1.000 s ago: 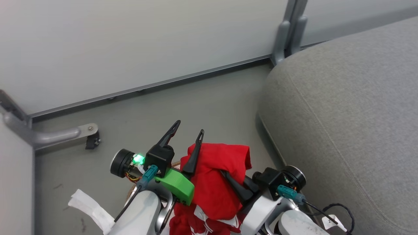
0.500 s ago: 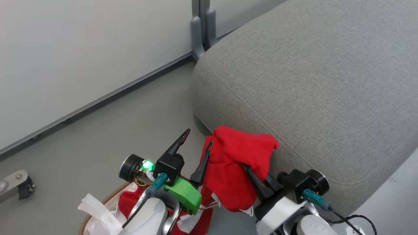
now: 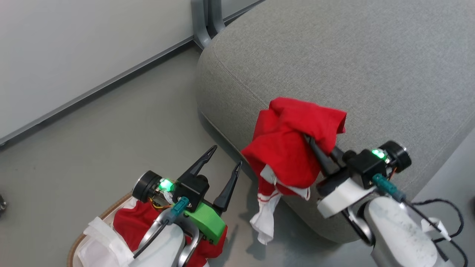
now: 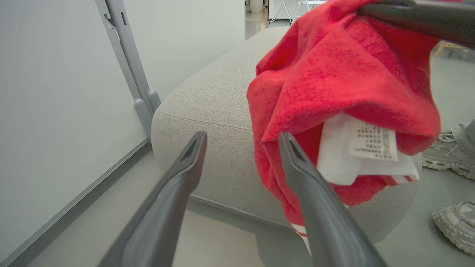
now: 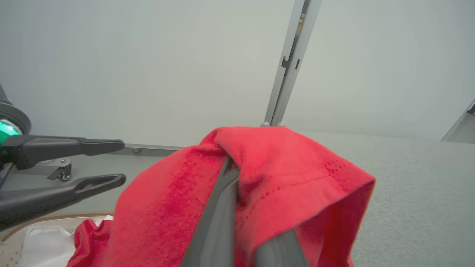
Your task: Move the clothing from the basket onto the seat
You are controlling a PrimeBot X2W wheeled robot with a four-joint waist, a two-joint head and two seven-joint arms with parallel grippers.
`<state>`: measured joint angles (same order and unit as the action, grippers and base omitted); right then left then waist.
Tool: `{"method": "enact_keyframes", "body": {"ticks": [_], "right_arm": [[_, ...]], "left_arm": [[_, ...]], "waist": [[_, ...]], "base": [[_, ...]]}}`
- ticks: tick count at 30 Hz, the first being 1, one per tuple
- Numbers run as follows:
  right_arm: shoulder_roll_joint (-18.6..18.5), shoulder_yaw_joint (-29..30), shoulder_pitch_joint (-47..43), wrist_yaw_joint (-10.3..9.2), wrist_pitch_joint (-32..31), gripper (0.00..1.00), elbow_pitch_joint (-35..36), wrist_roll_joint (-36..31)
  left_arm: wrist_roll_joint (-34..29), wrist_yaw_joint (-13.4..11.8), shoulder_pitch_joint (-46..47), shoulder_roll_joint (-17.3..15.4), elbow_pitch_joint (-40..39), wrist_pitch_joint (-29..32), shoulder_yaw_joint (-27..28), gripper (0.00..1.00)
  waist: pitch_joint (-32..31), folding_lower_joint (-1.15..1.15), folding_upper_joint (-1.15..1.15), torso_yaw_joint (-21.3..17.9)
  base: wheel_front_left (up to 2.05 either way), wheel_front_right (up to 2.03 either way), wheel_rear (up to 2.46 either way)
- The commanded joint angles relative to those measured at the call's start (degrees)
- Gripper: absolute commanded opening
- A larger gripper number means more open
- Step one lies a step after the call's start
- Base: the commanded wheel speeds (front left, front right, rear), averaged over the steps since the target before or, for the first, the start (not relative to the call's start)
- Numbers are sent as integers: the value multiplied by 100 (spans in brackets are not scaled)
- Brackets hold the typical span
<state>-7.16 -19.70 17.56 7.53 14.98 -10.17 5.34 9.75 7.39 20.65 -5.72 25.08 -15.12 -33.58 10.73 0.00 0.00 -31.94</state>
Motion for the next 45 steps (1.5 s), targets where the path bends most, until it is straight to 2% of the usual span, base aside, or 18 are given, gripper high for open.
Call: {"method": "enact_keyframes", "body": {"ticks": [1, 7, 14, 21, 28, 31, 39, 40, 41, 42, 45], "right_arm": [[-164, 55, 326, -8, 31, 0, -14, -91], [-671, 431, 1625, -8, 31, 0, -323, -367], [-1069, 1248, 3009, -8, 31, 0, -891, -673], [-1257, 2048, 4090, -8, 30, 0, -1508, -1288], [-1309, 2912, 4785, -9, 2, 0, -1952, -1829], [-1206, 3426, 4855, -8, -55, 0, -2163, -2048], [-630, 4679, 4116, -8, -32, 0, -2716, -2701], [-551, 4770, 4007, -8, -22, 33, -2786, -2742], [-474, 4890, 3880, -8, -3, 91, -2832, -2766], [-426, 4966, 3761, -9, 11, 100, -2859, -2793], [-160, 5137, 3317, -8, 27, 100, -2768, -2729]], "left_arm": [[-46, 13, 68, -127, -79, -6, 1, 100], [-71, 13, 4, -522, -463, -5, 105, 100], [-74, 14, 252, -1038, -949, -5, -143, 100], [70, 14, 520, -1375, -1361, -5, -308, 100], [131, 14, 662, -1651, -1624, -5, -281, 100], [154, 14, 677, -1735, -1683, -6, -241, 100], [228, 14, 650, -1768, -1635, -6, -179, 100], [238, 14, 644, -1752, -1614, -6, -169, 100], [252, 14, 637, -1724, -1586, -5, -158, 100], [255, 15, 628, -1712, -1550, -5, -147, 100], [239, 15, 580, -1648, -1434, -5, -84, 100]], "waist": [[283, 0, 0, -7], [849, 0, 0, -14], [1665, 0, 0, 334], [2326, 0, 0, 683], [2868, 0, 0, 1019], [3039, 0, 0, 1124], [3069, 0, 0, 1171], [3027, 0, 0, 1158], [2975, 0, 0, 1140], [2927, 0, 0, 1119], [2724, 0, 0, 1031]], "base": [[0, 0, 0], [0, 0, 0], [0, 0, 0], [0, 0, 0], [0, 0, 0], [0, 0, 0], [0, 0, 0], [0, 0, 0], [0, 0, 0], [0, 0, 0], [0, 0, 0]]}}
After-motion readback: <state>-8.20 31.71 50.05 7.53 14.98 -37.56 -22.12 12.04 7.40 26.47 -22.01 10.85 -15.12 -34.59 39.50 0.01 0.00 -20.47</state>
